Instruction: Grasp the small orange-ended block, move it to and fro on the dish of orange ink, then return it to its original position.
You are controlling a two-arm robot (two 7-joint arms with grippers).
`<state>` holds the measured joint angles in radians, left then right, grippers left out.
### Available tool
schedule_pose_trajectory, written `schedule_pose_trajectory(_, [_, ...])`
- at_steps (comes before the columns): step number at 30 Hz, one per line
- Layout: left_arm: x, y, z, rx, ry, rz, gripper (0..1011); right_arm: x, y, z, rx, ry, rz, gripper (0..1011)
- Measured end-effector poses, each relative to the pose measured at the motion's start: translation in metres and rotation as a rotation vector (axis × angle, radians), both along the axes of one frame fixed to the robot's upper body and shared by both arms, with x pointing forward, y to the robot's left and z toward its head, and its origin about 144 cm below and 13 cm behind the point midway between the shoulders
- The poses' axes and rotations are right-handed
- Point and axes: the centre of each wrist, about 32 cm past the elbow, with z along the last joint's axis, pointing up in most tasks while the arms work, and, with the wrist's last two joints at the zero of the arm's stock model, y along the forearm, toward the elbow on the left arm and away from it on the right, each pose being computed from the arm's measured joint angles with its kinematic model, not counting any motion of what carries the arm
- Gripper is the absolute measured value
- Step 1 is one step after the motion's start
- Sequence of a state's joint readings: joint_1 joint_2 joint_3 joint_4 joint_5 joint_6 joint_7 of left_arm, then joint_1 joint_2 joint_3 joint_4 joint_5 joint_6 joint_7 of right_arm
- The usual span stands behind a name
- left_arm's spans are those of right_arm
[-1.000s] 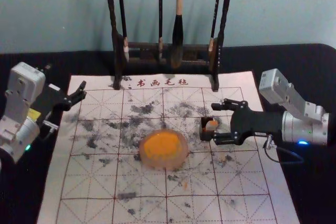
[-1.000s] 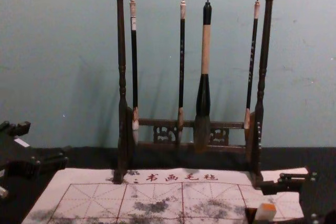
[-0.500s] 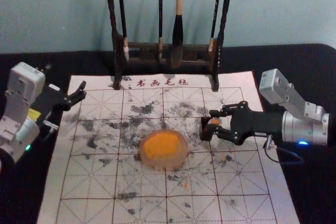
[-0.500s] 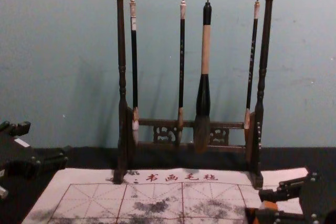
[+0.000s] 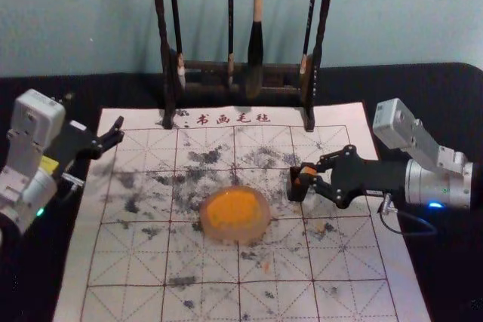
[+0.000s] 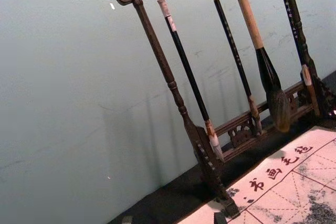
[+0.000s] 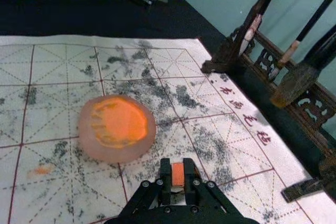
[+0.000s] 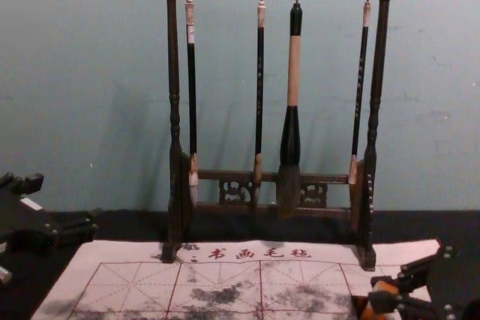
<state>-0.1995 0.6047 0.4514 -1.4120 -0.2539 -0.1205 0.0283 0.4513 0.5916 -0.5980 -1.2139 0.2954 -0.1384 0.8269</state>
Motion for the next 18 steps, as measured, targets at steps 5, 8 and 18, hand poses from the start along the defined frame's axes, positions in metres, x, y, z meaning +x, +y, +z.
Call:
schedule_pose_trajectory(5, [0.0, 0.0, 0.0, 0.0, 0.0, 0.0, 1001, -0.001, 0.002, 0.005, 0.017, 0.005, 0.004, 134])
schedule_pose_trajectory(8, [0.0, 0.0, 0.0, 0.0, 0.0, 0.0, 1002, -0.002, 0.003, 0.01, 0.03, 0.008, 0.008, 134])
schedule_pose_trajectory(18, [0.0, 0.0, 0.0, 0.0, 0.0, 0.0, 1001, -0.006, 0.0, 0.038, 0.029, 0.011, 0.024, 134])
